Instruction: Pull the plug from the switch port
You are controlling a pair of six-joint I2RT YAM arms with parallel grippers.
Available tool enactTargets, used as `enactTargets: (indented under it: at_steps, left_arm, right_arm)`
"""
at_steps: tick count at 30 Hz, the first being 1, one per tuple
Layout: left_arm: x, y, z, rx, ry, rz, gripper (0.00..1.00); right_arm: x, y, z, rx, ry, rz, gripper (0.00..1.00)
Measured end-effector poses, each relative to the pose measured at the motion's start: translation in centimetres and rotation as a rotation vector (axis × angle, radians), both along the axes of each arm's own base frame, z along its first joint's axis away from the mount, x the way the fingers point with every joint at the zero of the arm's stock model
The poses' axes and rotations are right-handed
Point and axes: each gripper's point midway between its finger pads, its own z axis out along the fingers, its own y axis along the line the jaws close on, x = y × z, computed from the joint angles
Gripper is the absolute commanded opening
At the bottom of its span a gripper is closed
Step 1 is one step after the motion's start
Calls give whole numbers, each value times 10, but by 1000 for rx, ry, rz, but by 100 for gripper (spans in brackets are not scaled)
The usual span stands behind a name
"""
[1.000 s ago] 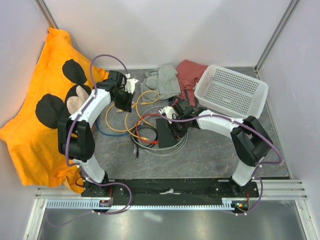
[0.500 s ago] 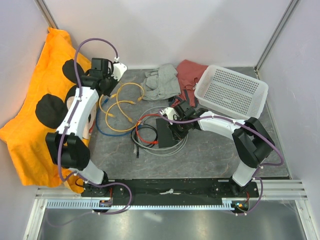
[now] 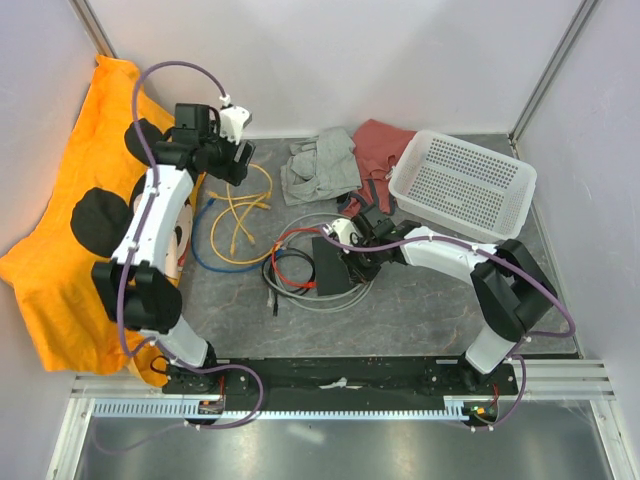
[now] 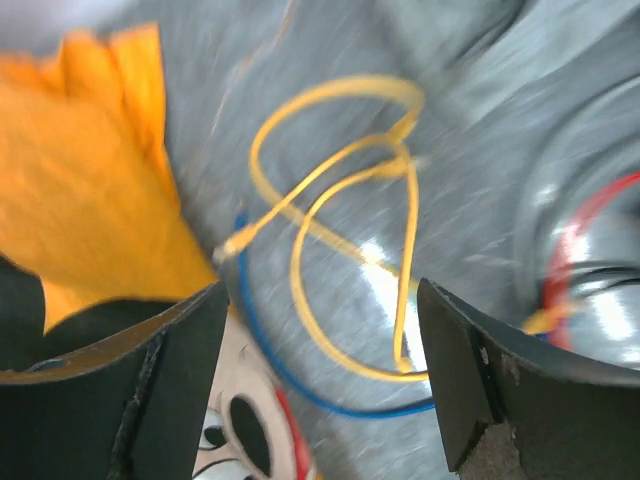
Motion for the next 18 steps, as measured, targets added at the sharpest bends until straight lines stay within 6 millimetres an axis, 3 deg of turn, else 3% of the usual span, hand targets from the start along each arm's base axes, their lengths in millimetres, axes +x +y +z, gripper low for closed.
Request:
enactTargets:
  at_steps: [4,6,7,9,15,18]
  left_arm:
    - [-26,-41,50,-205,-85,-143,80]
    - [-47,-67,59,-316,-81,-241,77]
    - [-62,-81,53,-377,-44,-295,76]
    - [-86,-105,29,-466,61,-376,75]
    - [-158,-146,-95,-635,545,-431,73]
    - [-190,-154,-126,-652,691,-417,69]
  right_arm:
    - [0,0,0,0,1,-1,0]
    - [0,0,0,0,1,-1,0]
    - [0,-1,0,0,0,-1,0]
    - [0,-1,0,0,0,-1,0]
    - [0,0,0,0,1,-1,0]
    - [0,-1,0,0,0,-1,0]
